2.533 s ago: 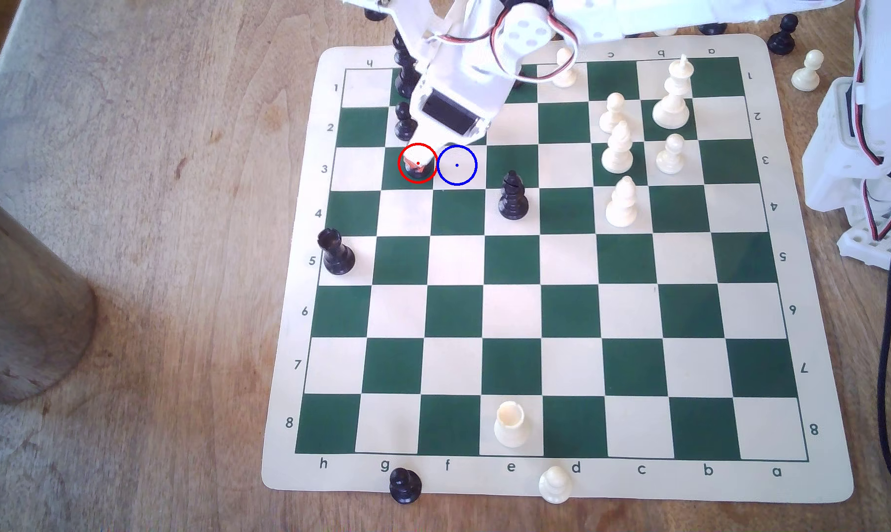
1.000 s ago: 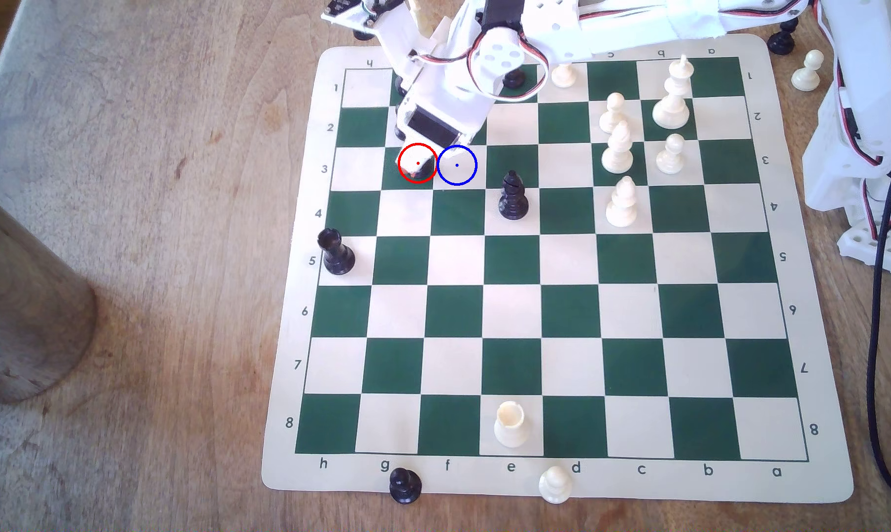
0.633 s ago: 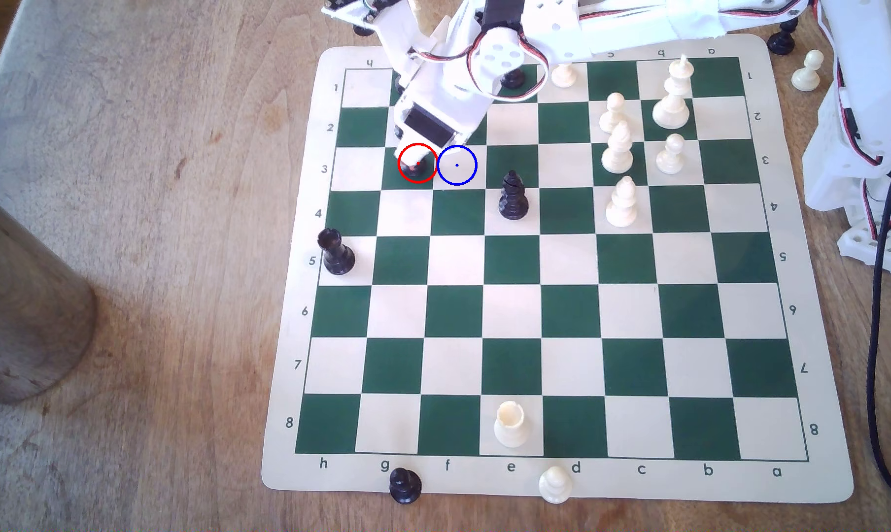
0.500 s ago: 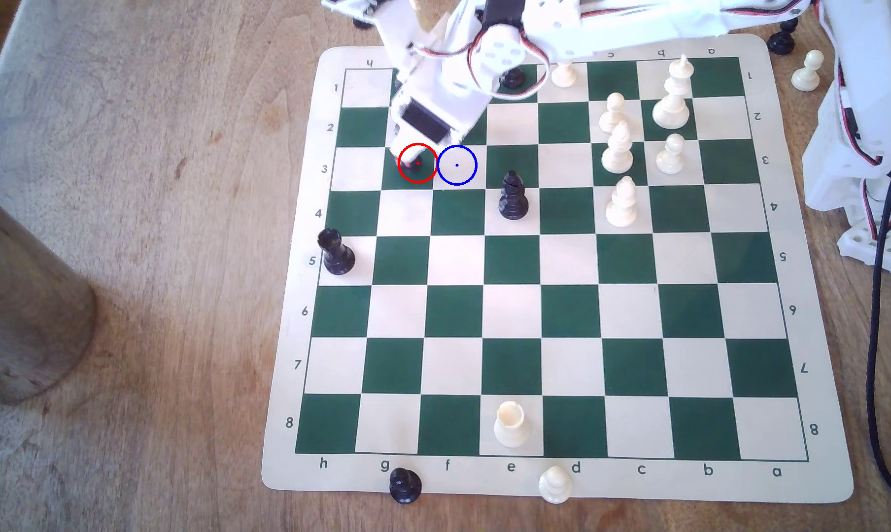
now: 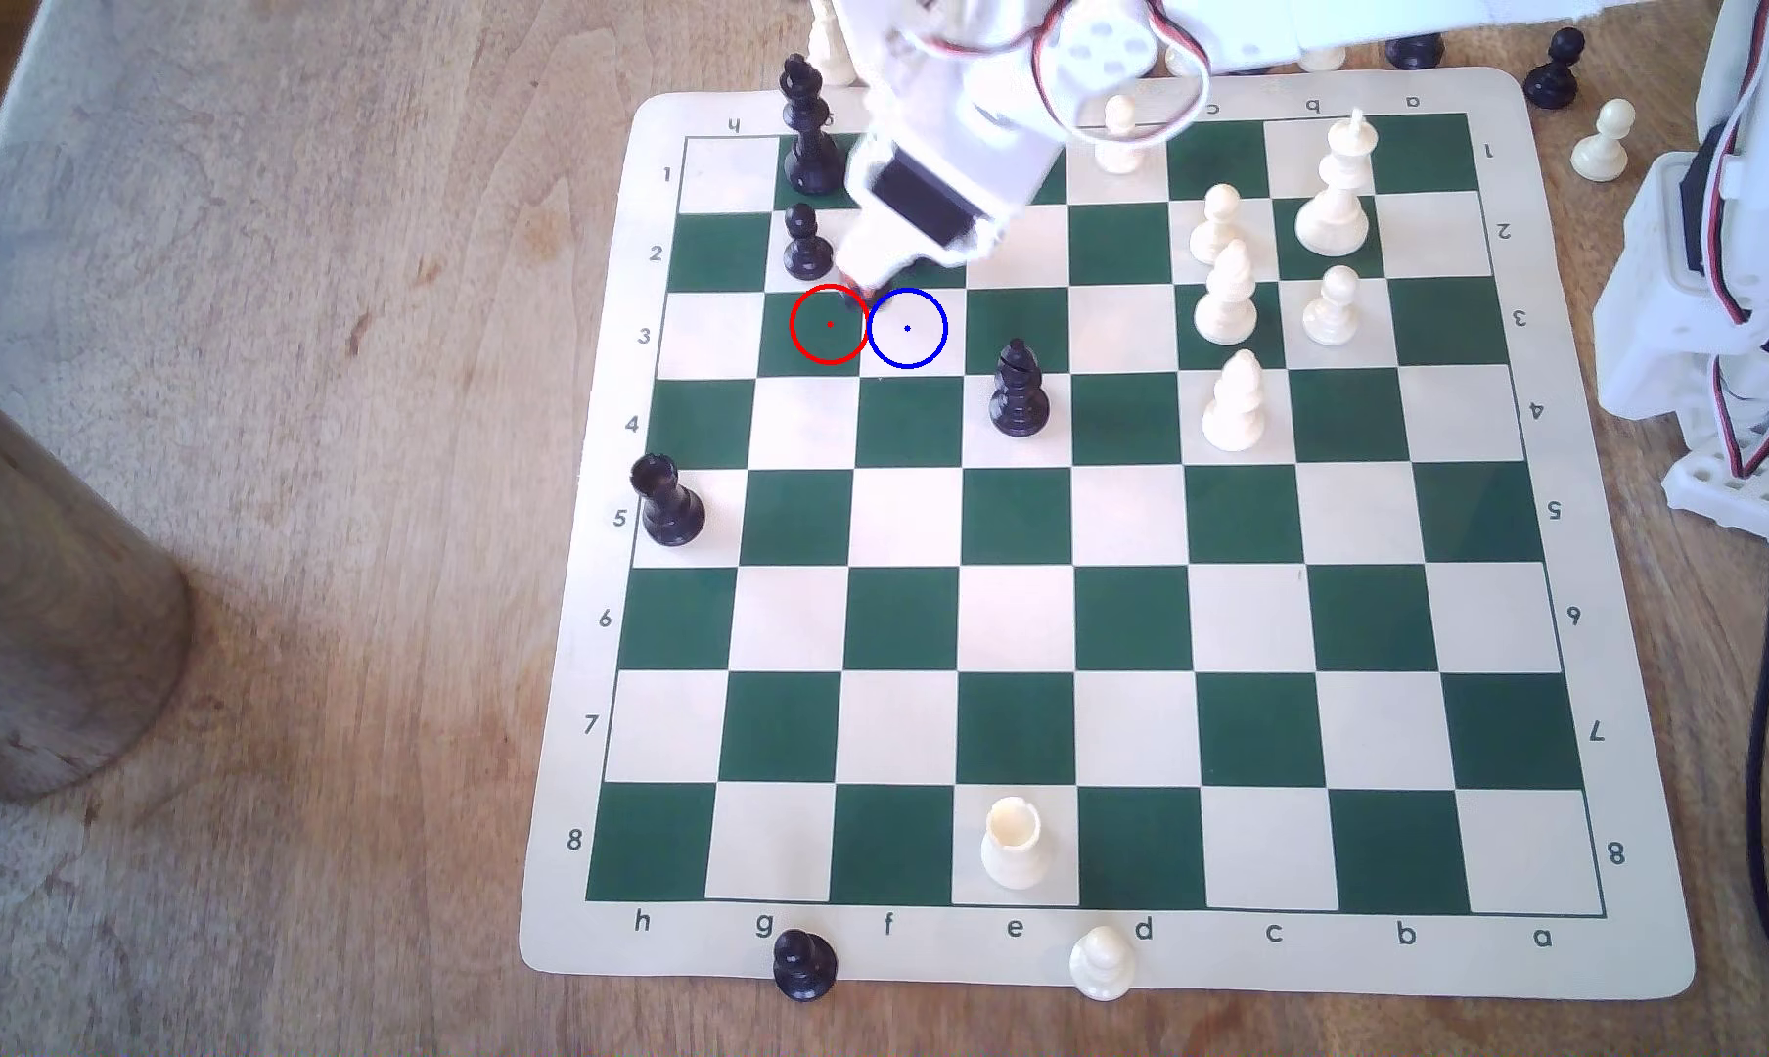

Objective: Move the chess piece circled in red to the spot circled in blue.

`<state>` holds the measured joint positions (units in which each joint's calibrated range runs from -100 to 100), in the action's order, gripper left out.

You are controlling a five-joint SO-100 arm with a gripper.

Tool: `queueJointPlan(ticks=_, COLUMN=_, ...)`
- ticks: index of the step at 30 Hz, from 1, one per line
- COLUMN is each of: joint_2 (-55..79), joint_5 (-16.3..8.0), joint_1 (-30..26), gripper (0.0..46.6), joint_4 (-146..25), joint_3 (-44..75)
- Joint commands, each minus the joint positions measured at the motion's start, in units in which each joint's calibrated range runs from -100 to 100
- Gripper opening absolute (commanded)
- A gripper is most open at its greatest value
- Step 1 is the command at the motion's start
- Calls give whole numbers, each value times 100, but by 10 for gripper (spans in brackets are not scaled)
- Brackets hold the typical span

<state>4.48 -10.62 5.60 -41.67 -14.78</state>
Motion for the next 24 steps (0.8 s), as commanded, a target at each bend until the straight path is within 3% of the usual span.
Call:
queueJointPlan(ticks=1, joint_2=-686, joint_5=15, joint_1=-40, gripper=2, joint_4=130, joint_3=-154)
queueJointPlan(ticks=24, joint_2=10, joint_5=83, joint_1=54, gripper=2, joint_4=367, joint_3=-209)
